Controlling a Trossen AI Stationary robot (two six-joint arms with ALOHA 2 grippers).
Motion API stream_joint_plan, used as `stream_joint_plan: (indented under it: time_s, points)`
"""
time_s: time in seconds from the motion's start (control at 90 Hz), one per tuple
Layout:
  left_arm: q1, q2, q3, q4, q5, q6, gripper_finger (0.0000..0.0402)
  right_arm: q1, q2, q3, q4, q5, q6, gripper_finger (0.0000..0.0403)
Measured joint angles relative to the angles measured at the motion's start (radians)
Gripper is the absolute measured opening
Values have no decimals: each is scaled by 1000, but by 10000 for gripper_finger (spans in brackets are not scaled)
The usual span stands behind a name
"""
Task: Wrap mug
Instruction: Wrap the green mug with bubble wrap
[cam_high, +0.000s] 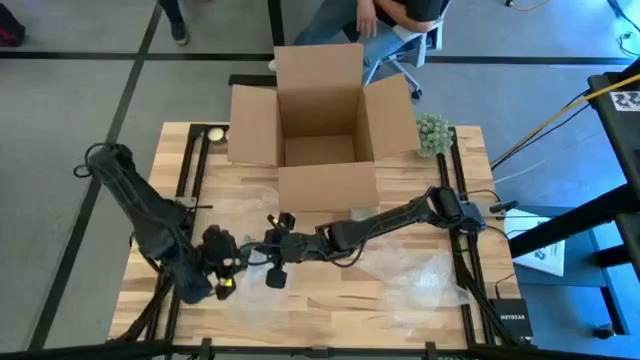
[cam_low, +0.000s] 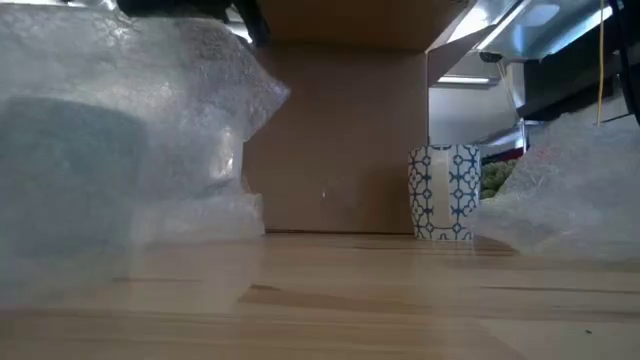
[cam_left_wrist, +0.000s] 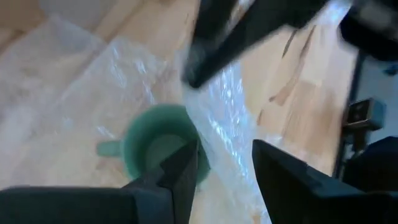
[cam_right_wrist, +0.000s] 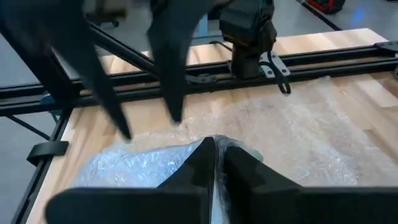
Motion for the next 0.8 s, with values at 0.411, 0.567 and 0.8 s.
stream_joint_plan:
  time_s: [0.411, 0.567, 0.8]
  points:
    - [-73, 122, -1, -1, -134, -131, 136, 0, 0, 0, 0, -85, -23, 55]
    - [-74, 119, -1, 0, -143, -131, 136, 0, 0, 0, 0, -118, -52, 141]
    - [-75, 119, -1, 1, -134, -130, 136, 7, -42, -1, -34, -200, -137, 228]
